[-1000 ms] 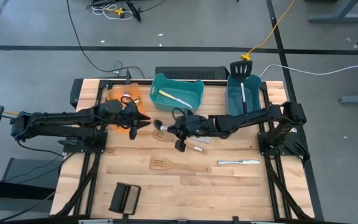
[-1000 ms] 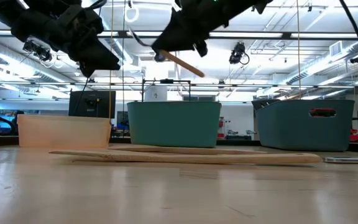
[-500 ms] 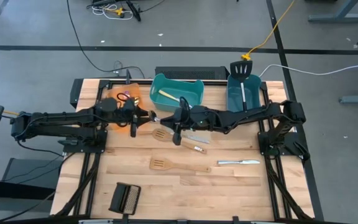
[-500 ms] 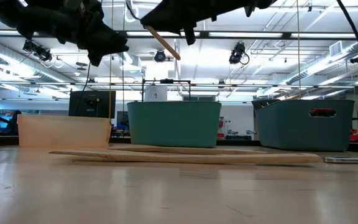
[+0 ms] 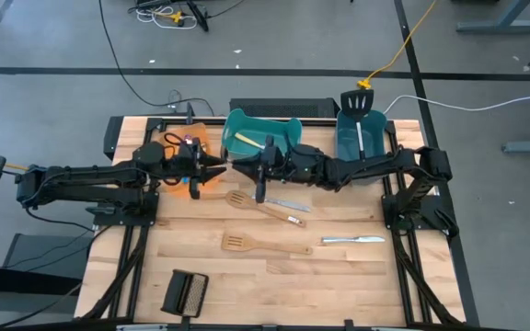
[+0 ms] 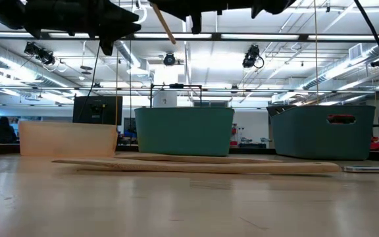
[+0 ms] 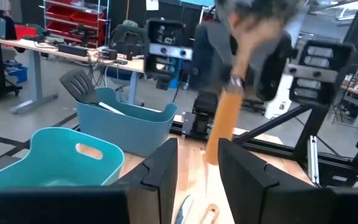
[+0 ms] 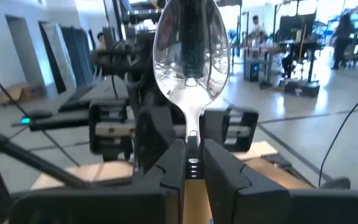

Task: Pick & Place Kitchen Items
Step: Put the yellow spoon into the orange bin

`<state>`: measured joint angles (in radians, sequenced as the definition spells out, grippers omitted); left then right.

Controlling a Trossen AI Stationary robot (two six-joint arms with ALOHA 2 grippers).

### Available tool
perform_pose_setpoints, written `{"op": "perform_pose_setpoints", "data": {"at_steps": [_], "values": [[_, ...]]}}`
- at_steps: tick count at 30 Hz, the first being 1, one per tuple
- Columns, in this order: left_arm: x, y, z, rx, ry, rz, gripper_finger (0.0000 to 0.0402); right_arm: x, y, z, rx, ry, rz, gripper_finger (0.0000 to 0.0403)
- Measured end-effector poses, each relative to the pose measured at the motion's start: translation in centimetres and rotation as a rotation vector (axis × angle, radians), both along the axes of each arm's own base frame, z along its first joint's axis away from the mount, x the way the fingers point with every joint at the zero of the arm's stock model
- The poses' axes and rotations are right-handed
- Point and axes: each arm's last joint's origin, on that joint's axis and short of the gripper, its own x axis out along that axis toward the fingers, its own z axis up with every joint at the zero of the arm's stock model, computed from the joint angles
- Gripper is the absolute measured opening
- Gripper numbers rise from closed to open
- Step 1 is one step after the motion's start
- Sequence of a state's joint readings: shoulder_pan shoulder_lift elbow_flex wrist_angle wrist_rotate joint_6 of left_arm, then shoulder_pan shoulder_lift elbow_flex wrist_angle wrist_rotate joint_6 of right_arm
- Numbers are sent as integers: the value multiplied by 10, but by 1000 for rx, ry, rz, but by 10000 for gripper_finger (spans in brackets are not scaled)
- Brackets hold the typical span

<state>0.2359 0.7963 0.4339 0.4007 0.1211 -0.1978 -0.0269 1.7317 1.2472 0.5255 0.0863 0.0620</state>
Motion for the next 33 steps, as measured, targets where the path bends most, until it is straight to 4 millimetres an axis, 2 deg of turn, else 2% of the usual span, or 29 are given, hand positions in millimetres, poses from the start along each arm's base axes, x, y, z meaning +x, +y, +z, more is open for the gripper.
{"op": "perform_pose_setpoints", "data": {"at_steps": [7,16,26,33], "values": [[0,0,4,19,-45,0,122,-1,-9,8,1,-79,11,45],[-1,-1,10,38,-100,-13,123,-1,-11,10,-1,-100,14,45],[-1,-1,11,24,-111,-14,191,-1,-11,11,-6,-111,21,45],[10,2,5,2,-107,-16,197,-1,-11,10,-8,-110,20,45]]}}
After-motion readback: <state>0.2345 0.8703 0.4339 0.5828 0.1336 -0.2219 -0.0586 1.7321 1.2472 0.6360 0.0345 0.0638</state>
